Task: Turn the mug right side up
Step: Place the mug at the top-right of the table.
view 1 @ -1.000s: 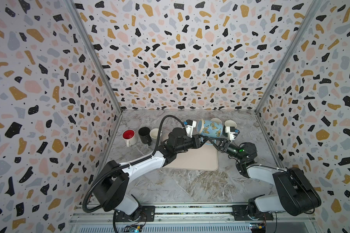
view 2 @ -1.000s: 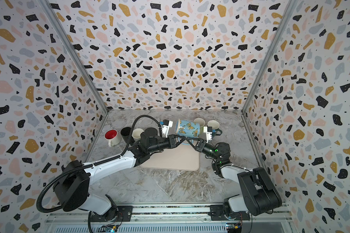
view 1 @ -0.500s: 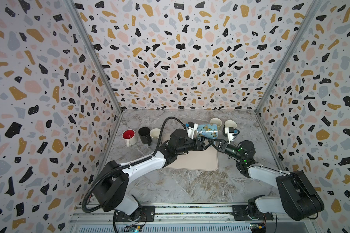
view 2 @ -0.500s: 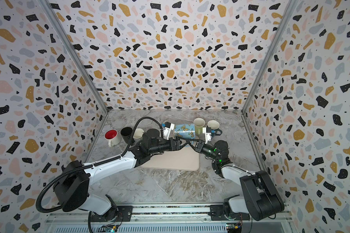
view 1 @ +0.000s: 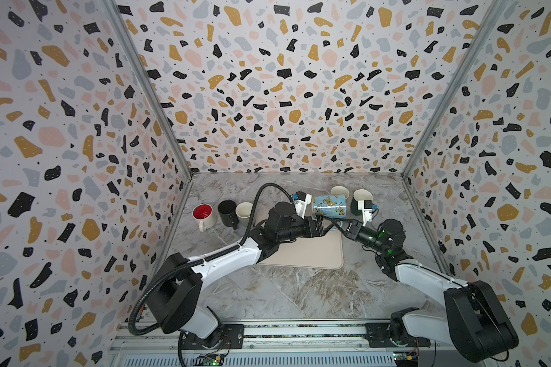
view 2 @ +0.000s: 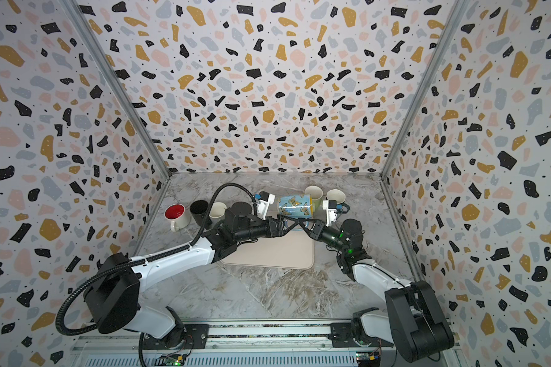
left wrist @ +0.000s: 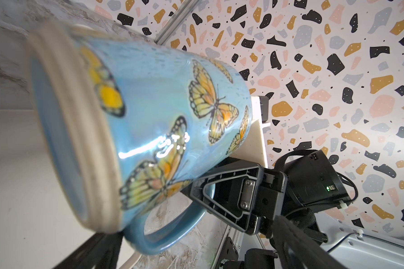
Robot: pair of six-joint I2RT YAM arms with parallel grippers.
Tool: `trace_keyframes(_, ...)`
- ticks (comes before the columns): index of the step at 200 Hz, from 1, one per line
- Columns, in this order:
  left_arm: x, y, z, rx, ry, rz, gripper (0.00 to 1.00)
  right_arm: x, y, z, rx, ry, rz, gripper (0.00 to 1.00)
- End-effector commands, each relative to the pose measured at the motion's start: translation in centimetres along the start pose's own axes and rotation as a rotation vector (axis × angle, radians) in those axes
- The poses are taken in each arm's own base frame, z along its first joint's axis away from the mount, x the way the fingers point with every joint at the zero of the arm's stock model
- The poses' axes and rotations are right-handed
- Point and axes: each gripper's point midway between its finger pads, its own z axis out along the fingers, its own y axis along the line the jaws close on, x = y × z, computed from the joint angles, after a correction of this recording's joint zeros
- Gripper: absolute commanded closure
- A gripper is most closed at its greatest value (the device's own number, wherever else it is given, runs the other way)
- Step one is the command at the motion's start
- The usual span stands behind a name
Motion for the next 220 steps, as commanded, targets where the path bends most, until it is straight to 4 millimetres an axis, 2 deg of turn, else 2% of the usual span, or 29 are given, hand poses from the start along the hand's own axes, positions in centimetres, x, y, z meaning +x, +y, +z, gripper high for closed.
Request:
trace_keyframes(1, -2.1, -2.9, -0.6, 0.057, -0.052, 0.075, 0.00, -3.7, 4.2, -0.5, -0.083, -0.101, -0.159, 1.00)
trace_keyframes(220, -3.2, -0.7, -1.8, -0.021, -0.089, 0.088, 0.00, -6.9, 1.5, -3.3, 0.143, -0.143, -0.201, 1.00)
